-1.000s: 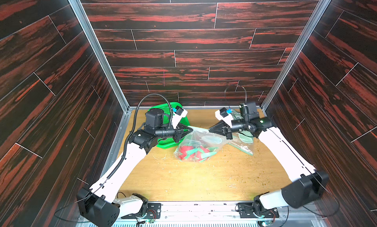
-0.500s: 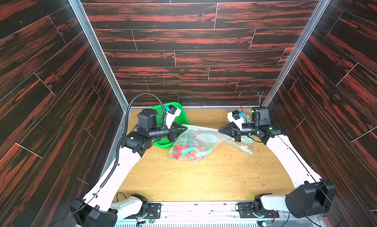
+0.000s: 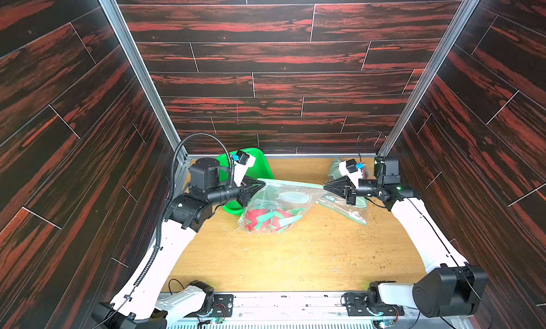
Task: Open the zip-top bag and take out the dragon fruit
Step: Unzip the zipper on the zipper food storage bag.
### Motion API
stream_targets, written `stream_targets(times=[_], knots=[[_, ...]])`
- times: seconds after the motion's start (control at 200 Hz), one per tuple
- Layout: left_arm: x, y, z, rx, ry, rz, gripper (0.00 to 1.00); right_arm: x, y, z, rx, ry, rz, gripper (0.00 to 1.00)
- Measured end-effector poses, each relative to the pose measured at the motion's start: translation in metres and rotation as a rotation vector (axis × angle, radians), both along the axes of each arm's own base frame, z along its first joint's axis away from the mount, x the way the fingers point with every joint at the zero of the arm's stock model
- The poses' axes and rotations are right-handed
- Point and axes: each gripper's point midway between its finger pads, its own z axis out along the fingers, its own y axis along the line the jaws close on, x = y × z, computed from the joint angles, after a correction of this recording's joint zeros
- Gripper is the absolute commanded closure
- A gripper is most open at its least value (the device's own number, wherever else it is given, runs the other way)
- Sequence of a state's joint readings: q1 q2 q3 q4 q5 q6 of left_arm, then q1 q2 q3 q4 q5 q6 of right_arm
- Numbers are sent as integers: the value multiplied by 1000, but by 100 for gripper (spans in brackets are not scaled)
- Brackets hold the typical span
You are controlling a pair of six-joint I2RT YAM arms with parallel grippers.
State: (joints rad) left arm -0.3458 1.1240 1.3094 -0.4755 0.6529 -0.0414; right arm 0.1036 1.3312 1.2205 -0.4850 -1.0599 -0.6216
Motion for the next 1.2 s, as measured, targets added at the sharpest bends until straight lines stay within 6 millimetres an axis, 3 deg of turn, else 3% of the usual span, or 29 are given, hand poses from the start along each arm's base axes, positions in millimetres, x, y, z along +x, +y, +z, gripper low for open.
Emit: stream_targets(times=[0.401,0.691,0.862,1.012,1.137,1.203], knots=[[-6,-6,5,-40,22,-39,100,2,-5,7,8,2,-17,100],[-24,-41,14,-95,-21,-140,100,23,-30,49,0,-76,-162,100],[-11,-53,-9,-148,10,-120,100,35,-36,64,-5,-88,-230,100],[-1,-66,-40,-169,85,-117,100,47,-39,56,-4,-27,-273,100],[2,-72,-55,-171,123,-128,100,52,-39,47,5,14,-284,100],[3,-73,-60,-172,138,-126,91,53,-39,41,9,25,-283,100]])
